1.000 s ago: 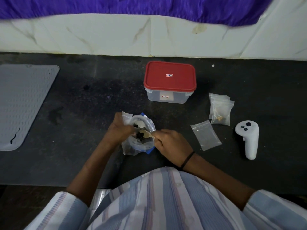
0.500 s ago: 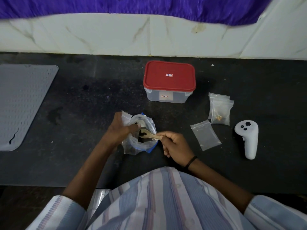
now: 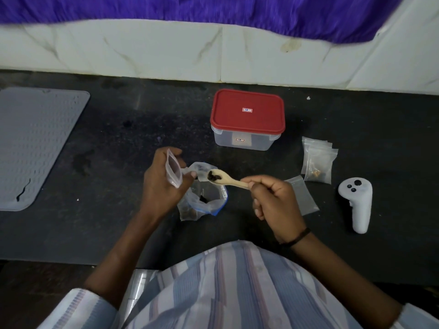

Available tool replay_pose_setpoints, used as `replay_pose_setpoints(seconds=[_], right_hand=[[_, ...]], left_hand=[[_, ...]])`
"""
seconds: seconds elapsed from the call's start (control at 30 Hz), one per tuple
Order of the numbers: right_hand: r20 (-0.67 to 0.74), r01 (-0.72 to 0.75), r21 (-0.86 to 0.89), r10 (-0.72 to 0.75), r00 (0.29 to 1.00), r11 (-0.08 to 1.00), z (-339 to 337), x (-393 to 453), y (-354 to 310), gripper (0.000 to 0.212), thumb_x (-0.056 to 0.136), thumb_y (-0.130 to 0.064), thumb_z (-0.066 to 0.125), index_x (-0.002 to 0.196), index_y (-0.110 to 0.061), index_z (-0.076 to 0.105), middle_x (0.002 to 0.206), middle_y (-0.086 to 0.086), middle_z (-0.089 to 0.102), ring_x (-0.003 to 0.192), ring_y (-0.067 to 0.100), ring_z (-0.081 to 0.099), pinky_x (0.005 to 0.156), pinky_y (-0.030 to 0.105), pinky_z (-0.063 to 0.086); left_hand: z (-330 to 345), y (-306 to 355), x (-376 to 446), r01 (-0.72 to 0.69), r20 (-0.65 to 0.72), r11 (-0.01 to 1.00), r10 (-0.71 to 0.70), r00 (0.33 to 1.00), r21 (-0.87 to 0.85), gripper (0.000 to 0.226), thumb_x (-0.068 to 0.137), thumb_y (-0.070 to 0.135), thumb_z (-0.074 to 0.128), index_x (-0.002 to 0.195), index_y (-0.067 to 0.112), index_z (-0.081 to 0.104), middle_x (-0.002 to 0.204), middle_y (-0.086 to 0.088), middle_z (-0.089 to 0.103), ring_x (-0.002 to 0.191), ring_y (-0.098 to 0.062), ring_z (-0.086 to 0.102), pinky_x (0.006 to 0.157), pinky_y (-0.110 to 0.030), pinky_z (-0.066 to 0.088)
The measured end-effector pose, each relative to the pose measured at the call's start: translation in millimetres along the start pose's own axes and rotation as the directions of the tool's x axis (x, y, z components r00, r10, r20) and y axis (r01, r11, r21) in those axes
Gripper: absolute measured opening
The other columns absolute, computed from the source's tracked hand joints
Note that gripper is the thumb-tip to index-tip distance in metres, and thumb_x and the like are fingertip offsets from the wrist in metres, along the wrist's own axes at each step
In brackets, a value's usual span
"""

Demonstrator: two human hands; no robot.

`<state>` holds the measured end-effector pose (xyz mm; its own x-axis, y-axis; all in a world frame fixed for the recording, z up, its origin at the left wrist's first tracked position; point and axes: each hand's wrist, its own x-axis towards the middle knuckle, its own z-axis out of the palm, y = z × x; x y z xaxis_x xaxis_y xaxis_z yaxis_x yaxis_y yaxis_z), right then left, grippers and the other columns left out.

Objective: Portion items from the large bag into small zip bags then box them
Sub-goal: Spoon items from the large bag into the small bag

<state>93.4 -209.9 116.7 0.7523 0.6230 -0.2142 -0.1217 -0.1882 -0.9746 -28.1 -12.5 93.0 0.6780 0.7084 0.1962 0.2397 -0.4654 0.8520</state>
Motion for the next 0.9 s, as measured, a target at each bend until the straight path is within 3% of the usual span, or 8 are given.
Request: replay_pose_setpoints(seconds=[0.1,0.23,0.5,0.6,0.67,0.77,0.83,0.9], right_hand=[[0.003,0.075,0.058,-0.075,0.997,0.995,-2,-3,-26,0.025,0.096,-0.004,0.05,0.093,-0.013,0.073,0.054,0.011,0.042,0.044,0.015,0.037,0.039,0.022,0.032],[0.059,0.119,0.043,-0.121,0.991,0.992,0,-5,-47,0.026,0.095,-0.003,0.051,0.092,-0.014,0.074,0.052,0.005,0.042,0.044,0.013,0.036,0.039,0.022,0.031],[0.104,0.313,-0.284,-0.296,0.95,0.906,10,-6,-46,0.02,0.092,-0.005,0.058,0.095,-0.015,0.074,0.051,-0.014,0.057,0.044,0.004,0.046,0.045,0.014,0.034],[0.183,0.455,-0.458,-0.42,0.889,0.764,13,-8,-50,0.017,0.089,-0.009,0.061,0.096,-0.016,0.075,0.062,-0.01,0.064,0.051,0.008,0.054,0.048,0.012,0.037],[0.27,0.546,-0.529,-0.48,0.834,0.65,16,-9,-53,0.017,0.09,-0.013,0.059,0.098,-0.016,0.075,0.067,-0.009,0.065,0.055,0.008,0.055,0.052,0.015,0.042],[0.448,0.673,-0.652,-0.538,0.714,0.349,24,-11,-56,0.016,0.09,-0.01,0.057,0.095,-0.011,0.072,0.072,0.0,0.062,0.059,0.013,0.055,0.053,0.025,0.048],[0.538,0.7,-0.7,-0.543,0.645,0.139,28,-13,-57,0.013,0.088,-0.009,0.06,0.094,-0.012,0.071,0.074,0.001,0.057,0.059,0.016,0.052,0.05,0.027,0.047],[0.561,0.714,-0.7,-0.607,0.563,0.015,29,-13,-57,0.012,0.089,-0.008,0.063,0.097,-0.012,0.071,0.075,0.002,0.057,0.06,0.016,0.05,0.051,0.026,0.043]], left_hand=[[4,3,-1,-0.071,0.035,0.996,0.069,0.997,0.061,0.051,0.075,0.018,0.084,0.115,0.016,0.051,0.091,0.016,0.06,0.085,0.005,0.061,0.071,-0.006,0.044],[9,13,-3,-0.093,0.048,0.991,0.089,0.995,0.096,0.055,0.074,0.016,0.084,0.112,0.026,0.046,0.091,0.021,0.055,0.086,0.012,0.058,0.071,-0.001,0.041],[13,11,-4,-0.193,0.084,0.965,0.18,0.98,0.18,0.057,0.071,0.01,0.081,0.116,0.022,0.047,0.094,0.009,0.059,0.077,-0.01,0.06,0.068,-0.028,0.05],[16,10,-6,-0.25,0.115,0.941,0.228,0.967,0.227,0.055,0.071,0.013,0.081,0.114,0.021,0.047,0.092,0.007,0.059,0.075,-0.012,0.059,0.065,-0.034,0.053],[18,10,-7,-0.256,0.125,0.945,0.234,0.964,0.206,0.05,0.073,0.022,0.078,0.113,0.023,0.048,0.092,0.011,0.058,0.076,-0.006,0.057,0.065,-0.026,0.05],[19,12,-8,-0.243,0.132,0.959,0.225,0.965,0.145,0.042,0.075,0.035,0.068,0.111,0.02,0.053,0.091,0.015,0.057,0.077,0.001,0.054,0.069,-0.012,0.041],[17,13,-8,-0.24,0.118,0.964,0.227,0.967,0.111,0.038,0.076,0.037,0.065,0.108,0.018,0.056,0.091,0.012,0.059,0.078,-0.003,0.057,0.068,-0.014,0.045],[16,14,-8,-0.227,0.09,0.97,0.219,0.972,0.085,0.032,0.077,0.035,0.064,0.104,0.018,0.056,0.089,0.01,0.061,0.078,-0.004,0.059,0.068,-0.015,0.046]])
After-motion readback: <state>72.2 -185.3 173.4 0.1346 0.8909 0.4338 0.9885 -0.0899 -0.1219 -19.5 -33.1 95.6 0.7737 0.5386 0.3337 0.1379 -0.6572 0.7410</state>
